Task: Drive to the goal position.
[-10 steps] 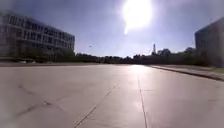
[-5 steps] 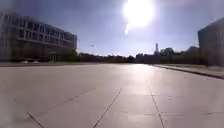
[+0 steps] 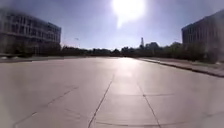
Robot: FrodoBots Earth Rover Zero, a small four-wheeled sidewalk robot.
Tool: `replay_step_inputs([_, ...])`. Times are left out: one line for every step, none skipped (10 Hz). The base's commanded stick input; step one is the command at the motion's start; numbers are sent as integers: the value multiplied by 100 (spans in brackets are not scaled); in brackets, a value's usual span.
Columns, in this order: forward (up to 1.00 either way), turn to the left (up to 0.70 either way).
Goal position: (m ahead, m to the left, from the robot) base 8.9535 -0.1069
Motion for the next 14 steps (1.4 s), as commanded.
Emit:
replay_step_inputs([100,-40])
replay_step_inputs([100,-40])
replay_step_inputs([100,-40])
replay_step_inputs([100,-25])
replay_step_inputs([100,-5])
replay_step_inputs([100,0])
replay_step_inputs([100,0])
replay_step_inputs([100,0])
replay_step_inputs([100,0])
replay_step_inputs([100,0])
replay_step_inputs([100,0])
replay_step_inputs([100,0])
replay_step_inputs([100,0])
replay_step_inputs([100,0])
